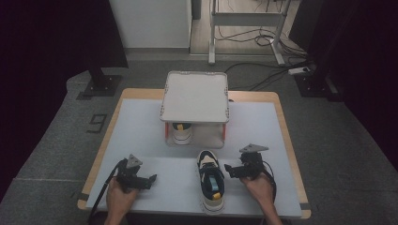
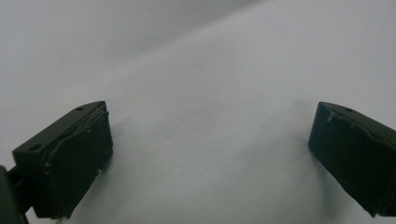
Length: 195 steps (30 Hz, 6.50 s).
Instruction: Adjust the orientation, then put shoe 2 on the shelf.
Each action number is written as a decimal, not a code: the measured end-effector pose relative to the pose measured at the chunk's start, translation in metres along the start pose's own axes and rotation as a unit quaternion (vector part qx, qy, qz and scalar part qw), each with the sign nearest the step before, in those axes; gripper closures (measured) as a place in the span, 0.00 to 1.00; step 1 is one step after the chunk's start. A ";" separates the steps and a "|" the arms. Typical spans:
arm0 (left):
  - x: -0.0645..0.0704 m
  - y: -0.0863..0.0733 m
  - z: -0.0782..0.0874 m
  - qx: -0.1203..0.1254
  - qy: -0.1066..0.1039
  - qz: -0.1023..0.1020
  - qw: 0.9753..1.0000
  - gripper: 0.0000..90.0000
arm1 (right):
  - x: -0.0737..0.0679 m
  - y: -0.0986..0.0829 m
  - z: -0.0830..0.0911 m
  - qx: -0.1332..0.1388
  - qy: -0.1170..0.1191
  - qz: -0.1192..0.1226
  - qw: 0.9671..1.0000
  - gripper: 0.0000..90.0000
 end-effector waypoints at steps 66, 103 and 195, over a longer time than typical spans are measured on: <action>0.000 0.000 0.000 0.001 0.000 0.002 1.000 0.00 | -0.101 -0.030 0.038 0.000 0.043 0.051 0.998 0.31; 0.000 0.000 0.000 0.000 0.000 0.001 1.000 0.00 | -0.087 -0.021 0.018 -0.025 0.048 0.040 0.998 0.17; 0.000 0.000 0.000 0.000 0.000 0.000 1.000 0.00 | -0.059 0.047 0.003 0.055 0.035 0.011 0.998 0.68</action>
Point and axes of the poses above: each handheld gripper's, and its own axes: z roughly backward along the jaws, y roughly out of its top, x roughly to its right, the point moved 4 cm from there along -z, roughly forward along the jaws, and after that the axes turned 2 degrees about -x, right-handed, at the moved point
